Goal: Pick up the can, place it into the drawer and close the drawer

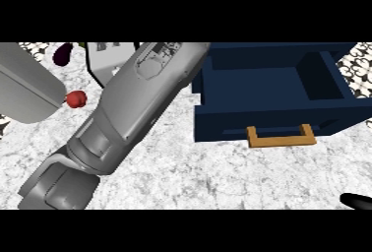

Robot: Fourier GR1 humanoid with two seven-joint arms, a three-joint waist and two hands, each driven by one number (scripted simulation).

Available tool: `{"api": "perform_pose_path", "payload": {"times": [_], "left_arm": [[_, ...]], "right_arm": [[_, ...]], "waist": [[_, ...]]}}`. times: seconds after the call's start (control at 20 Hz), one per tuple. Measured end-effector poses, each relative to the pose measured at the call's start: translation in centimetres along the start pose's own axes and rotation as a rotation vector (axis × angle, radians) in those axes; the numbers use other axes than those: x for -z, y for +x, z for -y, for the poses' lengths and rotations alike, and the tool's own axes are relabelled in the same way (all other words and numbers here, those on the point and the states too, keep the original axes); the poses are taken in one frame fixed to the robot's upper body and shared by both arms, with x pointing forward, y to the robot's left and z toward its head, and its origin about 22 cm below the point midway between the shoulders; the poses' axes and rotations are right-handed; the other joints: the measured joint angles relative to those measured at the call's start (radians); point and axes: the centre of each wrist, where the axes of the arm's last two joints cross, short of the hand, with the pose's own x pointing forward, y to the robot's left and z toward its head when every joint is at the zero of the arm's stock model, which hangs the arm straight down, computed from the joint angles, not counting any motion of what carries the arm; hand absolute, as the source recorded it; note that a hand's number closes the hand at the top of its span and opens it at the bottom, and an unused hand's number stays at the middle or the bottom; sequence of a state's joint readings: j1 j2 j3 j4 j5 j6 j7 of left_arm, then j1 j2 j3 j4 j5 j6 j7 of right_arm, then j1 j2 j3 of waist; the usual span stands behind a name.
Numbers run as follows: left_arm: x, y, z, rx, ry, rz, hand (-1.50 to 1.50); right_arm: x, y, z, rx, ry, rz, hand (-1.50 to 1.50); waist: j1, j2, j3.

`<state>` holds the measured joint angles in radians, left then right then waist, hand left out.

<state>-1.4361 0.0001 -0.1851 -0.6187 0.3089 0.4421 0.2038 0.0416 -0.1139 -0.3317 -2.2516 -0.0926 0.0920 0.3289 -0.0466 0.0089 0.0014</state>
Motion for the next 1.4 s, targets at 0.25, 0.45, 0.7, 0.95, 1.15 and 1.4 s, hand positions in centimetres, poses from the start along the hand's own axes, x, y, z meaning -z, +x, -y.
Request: {"api": "perform_pose_path", "payload": {"times": [0.25, 0.45, 0.7, 0.95, 1.15, 1.4], "left_arm": [[0.7, 0.9, 0.9, 0.027, 0.02, -0.014, 1.5], [0.9, 0.8, 1.2, 0.061, 0.055, -0.002, 1.5], [1.2, 0.3, 1.2, 0.079, 0.125, -0.002, -1.5], [1.4, 0.1, 1.1, 0.086, 0.183, 0.006, -1.5], [1.4, -0.1, 1.1, 0.074, 0.209, 0.011, -1.5], [1.5, -0.1, 1.1, 0.041, 0.22, 0.01, -1.5]], "right_arm": [[0.7, 0.7, -0.5, 0.012, 0.014, 0.012, -1.5], [1.0, 0.9, -0.6, 0.009, 0.028, 0.014, -1.5], [1.5, 1.1, -1.2, 0.002, 0.034, 0.021, -1.5], [1.8, 1.2, -1.3, -0.003, 0.046, 0.031, -1.5], [2.3, 1.8, -1.4, -0.066, 0.073, 0.063, -1.5], [3.2, 2.0, -1.9, -0.17, 0.129, 0.133, -1.5]], "waist": [[-0.017, 0.005, 0.0], [-0.035, 0.009, 0.001], [-0.042, 0.013, 0.002], [-0.054, 0.016, 0.002], [-0.06, 0.018, 0.002], [-0.057, 0.021, 0.002]]}}
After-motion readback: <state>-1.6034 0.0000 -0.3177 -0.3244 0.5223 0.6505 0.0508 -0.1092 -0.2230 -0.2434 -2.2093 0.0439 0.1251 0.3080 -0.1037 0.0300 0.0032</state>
